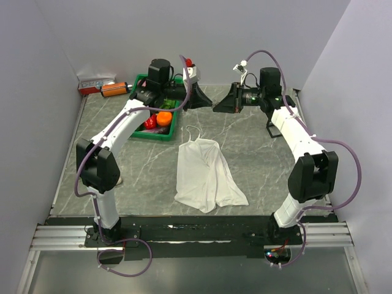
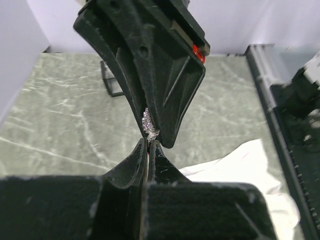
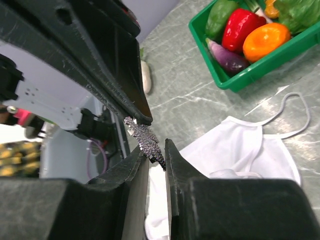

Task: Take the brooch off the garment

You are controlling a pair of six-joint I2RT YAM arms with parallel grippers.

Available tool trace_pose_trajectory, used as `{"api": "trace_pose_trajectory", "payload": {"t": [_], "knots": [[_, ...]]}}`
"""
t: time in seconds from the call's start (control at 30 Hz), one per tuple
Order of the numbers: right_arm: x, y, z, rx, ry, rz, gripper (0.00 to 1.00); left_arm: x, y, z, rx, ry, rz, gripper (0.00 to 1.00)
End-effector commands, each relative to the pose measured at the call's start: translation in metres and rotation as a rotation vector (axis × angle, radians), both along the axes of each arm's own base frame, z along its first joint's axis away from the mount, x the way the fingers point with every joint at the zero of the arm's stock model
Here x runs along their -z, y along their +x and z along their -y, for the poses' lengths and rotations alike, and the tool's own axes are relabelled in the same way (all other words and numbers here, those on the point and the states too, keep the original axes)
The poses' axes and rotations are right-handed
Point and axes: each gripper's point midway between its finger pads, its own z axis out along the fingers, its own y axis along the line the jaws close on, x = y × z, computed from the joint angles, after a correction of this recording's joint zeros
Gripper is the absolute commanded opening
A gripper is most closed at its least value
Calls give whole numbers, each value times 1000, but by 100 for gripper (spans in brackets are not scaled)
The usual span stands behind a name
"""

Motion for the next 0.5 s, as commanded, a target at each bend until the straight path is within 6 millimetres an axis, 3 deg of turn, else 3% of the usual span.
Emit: {"api": "trace_pose_trajectory", "payload": {"t": [0.0,0.13,0.47], "knots": [[7,49,27,194,2,-8,22,-24,-47,9,179,-5,126,1],[-4,53,36,213,92,-64,22,-17,-46,10,163,26,141,1],[-28,59,56,246,121,-11,24,-6,-40,5,122,61,133,1]]}}
